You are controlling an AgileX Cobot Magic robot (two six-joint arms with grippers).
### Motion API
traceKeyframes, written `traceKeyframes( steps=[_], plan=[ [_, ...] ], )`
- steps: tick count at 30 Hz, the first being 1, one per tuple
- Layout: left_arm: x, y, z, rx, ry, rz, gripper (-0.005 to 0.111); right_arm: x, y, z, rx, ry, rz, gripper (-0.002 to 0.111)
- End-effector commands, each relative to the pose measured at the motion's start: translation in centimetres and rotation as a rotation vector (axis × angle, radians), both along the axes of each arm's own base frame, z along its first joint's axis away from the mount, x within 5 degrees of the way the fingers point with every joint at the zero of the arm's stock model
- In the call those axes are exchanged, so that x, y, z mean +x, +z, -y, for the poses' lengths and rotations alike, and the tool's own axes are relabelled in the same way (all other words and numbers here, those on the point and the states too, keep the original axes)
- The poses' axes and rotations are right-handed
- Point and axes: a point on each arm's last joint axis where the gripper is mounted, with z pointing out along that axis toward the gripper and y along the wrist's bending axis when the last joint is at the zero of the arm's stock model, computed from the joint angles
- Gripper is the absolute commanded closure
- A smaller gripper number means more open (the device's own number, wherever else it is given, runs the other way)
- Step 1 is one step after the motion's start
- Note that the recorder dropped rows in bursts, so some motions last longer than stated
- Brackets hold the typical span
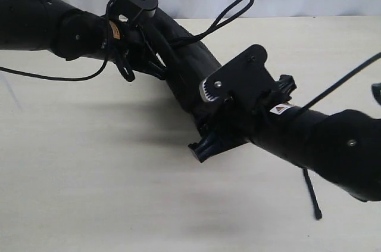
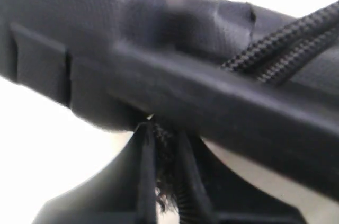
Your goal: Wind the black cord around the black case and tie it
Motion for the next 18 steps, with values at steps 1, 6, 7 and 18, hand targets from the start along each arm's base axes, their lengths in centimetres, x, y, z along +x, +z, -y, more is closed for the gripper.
traceKeyframes(
  steps=[1, 6, 7, 18],
  plan=[
    [0.2, 0.2, 0.2, -0.021, 0.008, 0.015, 0.107, -0.6, 1.3, 0.2, 0.04, 0.022, 0.012, 0.036],
    [0.2, 0.2, 0.2, -0.019, 0.007, 0.016, 0.107, -0.7, 1.8, 0.3, 0.057, 0.027, 0.019, 0.036],
    [0.2, 0.2, 0.2, -0.019, 0.007, 0.016, 0.107, -0.7, 2.3, 0.3, 0.078, 0.029, 0.019, 0.036],
    [0.1, 0.2, 0.1, -0.017, 0.007, 0.01, 0.107, 5.3, 7.3, 5.3, 0.334, -0.044, -0.188, 0.043]
  ],
)
